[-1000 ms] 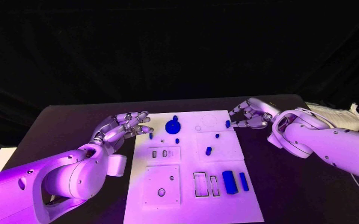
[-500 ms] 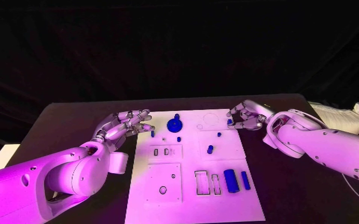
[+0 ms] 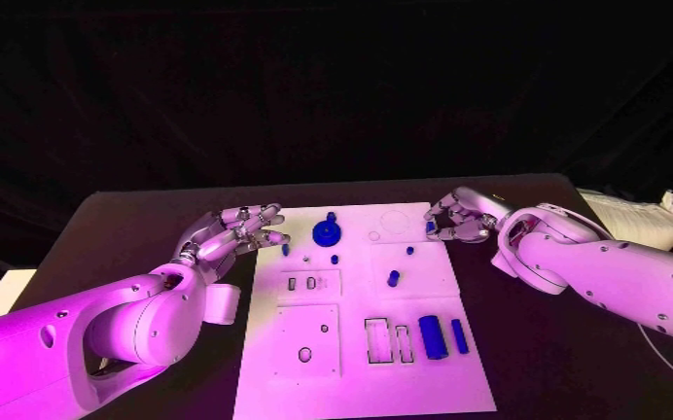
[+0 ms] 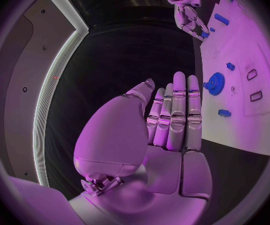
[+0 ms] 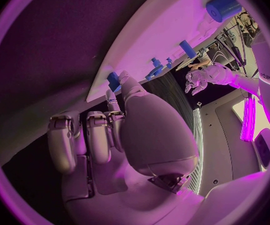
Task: Assemble the parts on the task board
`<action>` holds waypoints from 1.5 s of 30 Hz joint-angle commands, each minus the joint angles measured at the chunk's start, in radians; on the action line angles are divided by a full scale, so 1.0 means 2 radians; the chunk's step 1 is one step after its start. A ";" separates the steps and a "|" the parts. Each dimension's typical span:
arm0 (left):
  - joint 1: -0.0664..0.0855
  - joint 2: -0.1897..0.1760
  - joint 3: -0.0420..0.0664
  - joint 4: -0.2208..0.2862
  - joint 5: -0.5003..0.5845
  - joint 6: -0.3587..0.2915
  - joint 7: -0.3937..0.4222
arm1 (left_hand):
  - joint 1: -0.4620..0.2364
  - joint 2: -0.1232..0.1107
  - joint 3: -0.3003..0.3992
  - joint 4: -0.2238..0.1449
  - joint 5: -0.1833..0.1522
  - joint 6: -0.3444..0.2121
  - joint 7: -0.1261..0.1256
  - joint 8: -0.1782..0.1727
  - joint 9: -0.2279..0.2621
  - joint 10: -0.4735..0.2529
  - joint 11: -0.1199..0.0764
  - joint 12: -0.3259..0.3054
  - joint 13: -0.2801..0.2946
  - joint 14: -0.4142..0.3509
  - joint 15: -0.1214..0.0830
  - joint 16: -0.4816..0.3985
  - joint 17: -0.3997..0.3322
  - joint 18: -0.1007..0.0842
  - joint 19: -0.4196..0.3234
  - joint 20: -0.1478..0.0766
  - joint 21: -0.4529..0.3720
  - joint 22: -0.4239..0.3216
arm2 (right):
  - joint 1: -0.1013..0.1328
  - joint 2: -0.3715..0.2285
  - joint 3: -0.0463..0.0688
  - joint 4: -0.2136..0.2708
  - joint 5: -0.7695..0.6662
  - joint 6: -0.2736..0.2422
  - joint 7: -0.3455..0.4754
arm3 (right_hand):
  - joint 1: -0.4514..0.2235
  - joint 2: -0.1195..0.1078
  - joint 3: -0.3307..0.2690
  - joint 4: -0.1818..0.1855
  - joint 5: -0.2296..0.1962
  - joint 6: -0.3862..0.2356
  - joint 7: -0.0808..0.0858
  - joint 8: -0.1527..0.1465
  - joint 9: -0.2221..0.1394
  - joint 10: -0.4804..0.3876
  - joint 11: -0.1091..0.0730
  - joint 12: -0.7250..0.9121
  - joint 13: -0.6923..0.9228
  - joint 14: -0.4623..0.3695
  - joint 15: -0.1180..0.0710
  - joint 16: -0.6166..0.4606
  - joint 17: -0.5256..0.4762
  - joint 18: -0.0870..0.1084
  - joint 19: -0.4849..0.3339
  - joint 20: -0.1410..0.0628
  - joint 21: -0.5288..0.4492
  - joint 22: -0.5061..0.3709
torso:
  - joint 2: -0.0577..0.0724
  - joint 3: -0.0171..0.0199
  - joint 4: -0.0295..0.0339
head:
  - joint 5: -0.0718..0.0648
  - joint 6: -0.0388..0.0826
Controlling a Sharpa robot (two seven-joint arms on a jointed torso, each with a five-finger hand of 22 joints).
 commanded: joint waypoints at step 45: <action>0.000 0.001 0.000 -0.007 -0.003 0.012 0.004 | 0.006 0.003 0.013 -0.006 -0.001 0.002 0.002 -0.004 0.000 -0.003 0.000 -0.002 -0.001 -0.003 -0.001 -0.004 0.004 0.006 -0.001 0.002 -0.002 -0.001 | 0.008 0.006 0.004 0.062 -0.023 -0.026 -0.063 | -0.006 0.040 0.047 -0.014 0.000 0.073 -0.030 0.021 0.012 0.041 -0.027 0.005 0.116 0.051 -0.023 0.005 0.130 -0.007 0.053 -0.021 0.001 0.132 | -0.002 -0.0012 0.0004 | 0.002 -0.003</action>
